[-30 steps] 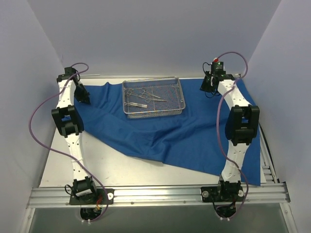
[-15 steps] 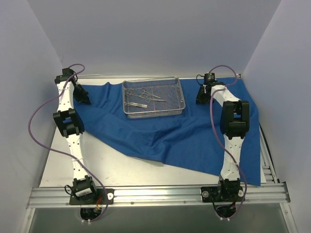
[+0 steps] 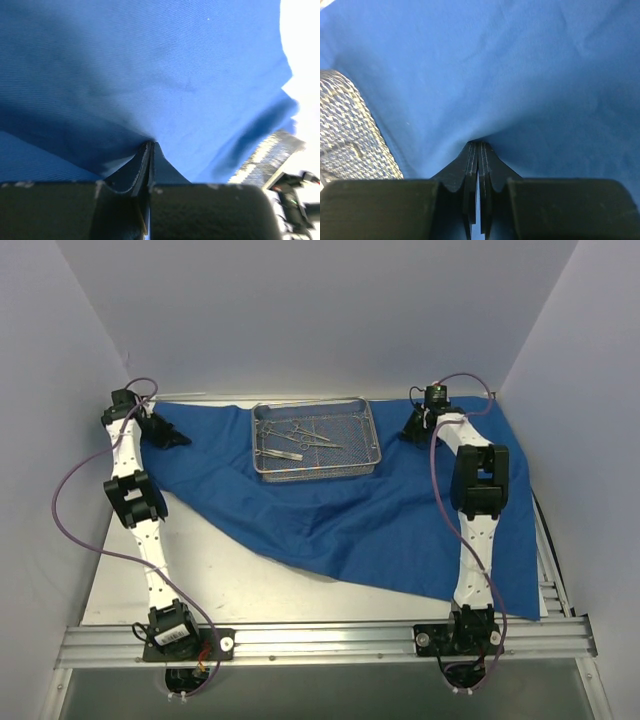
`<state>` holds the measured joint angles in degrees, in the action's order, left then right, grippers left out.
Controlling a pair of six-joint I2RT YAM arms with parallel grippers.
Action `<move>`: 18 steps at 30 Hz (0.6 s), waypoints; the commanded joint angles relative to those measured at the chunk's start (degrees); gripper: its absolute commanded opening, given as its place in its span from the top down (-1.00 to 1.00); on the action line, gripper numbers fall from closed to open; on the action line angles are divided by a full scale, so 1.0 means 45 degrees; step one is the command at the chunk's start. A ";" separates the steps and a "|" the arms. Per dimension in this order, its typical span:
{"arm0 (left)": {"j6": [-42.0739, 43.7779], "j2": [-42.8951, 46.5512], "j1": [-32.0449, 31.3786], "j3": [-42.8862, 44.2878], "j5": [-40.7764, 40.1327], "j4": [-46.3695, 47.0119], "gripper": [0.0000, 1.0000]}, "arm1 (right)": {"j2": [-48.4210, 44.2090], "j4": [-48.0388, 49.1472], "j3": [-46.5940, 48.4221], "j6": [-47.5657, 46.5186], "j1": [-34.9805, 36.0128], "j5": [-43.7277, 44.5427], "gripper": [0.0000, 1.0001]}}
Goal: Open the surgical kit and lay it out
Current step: Smooth out the surgical kit at the center of the board.
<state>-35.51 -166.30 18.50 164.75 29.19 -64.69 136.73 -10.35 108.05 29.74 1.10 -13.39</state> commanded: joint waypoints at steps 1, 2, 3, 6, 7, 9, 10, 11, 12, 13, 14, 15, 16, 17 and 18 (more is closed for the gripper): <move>-0.0973 -0.1657 -0.0049 -0.0107 -0.0219 0.2786 0.95 | 0.1393 -0.0240 -0.0086 0.0540 -0.0147 -0.0070 1.00; -0.1151 -0.1735 0.0009 -0.0126 -0.0062 0.3083 0.95 | 0.1548 -0.0201 0.0011 0.0560 -0.0148 -0.0091 1.00; -0.1327 -0.1756 0.0029 -0.0107 -0.0022 0.3260 0.95 | 0.1647 -0.0220 0.0167 0.0560 -0.0148 -0.0130 1.00; -0.1660 -0.1155 0.0204 -0.0572 -0.0411 0.3923 0.95 | 0.2057 -0.0278 0.0811 0.0618 -0.0148 -0.0579 1.00; -0.1796 -0.0880 0.0282 -0.0846 -0.0741 0.4312 0.95 | 0.2174 -0.0356 0.1239 0.0618 -0.0128 -0.0618 1.00; -0.1701 -0.0079 0.0535 -0.1453 -0.1055 0.4452 0.95 | 0.2389 -0.0395 0.1612 0.0580 -0.0148 -0.0832 1.00; -0.1603 0.0195 0.0576 -0.1705 -0.1637 0.4240 0.95 | 0.2506 -0.0453 0.2001 0.0560 -0.0148 -0.0911 1.00; -0.1505 0.0681 0.0673 -0.1824 -0.1914 0.4083 0.95 | 0.2565 -0.0551 0.2237 0.0521 -0.0167 -0.0989 1.00; -0.1311 0.0898 0.0867 -0.1980 -0.2187 0.3753 0.95 | 0.2643 -0.0668 0.2471 0.0443 -0.0167 -0.1009 1.00; -0.1251 0.1133 0.1004 -0.2155 -0.2383 0.3692 0.95 | 0.2798 -0.0824 0.2705 0.0404 -0.0186 -0.1087 1.00; -0.1173 0.1541 0.1122 -0.2641 -0.2559 0.3691 0.95 | 0.2819 -0.0941 0.3075 0.0365 -0.0187 -0.1184 1.00; -0.1037 0.1738 0.1200 -0.2800 -0.2561 0.3691 0.95 | 0.2878 -0.0981 0.3233 0.0307 -0.0187 -0.1359 1.00; -0.0939 0.1914 0.1336 -0.2976 -0.2638 0.3614 0.95 | 0.2878 -0.1020 0.3370 0.0171 -0.0187 -0.1419 1.00; -0.0841 0.2226 0.1396 -0.3055 -0.2755 0.3536 0.95 | 0.2897 -0.1020 0.3584 0.0111 -0.0187 -0.1458 1.00; -0.0666 0.2325 0.1396 -0.3036 -0.2756 0.3438 0.95 | 0.2917 -0.1059 0.3722 0.0091 -0.0187 -0.1517 1.00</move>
<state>-41.43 -160.40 21.28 152.16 26.09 -47.94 146.82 -9.76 123.13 32.38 0.30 -20.47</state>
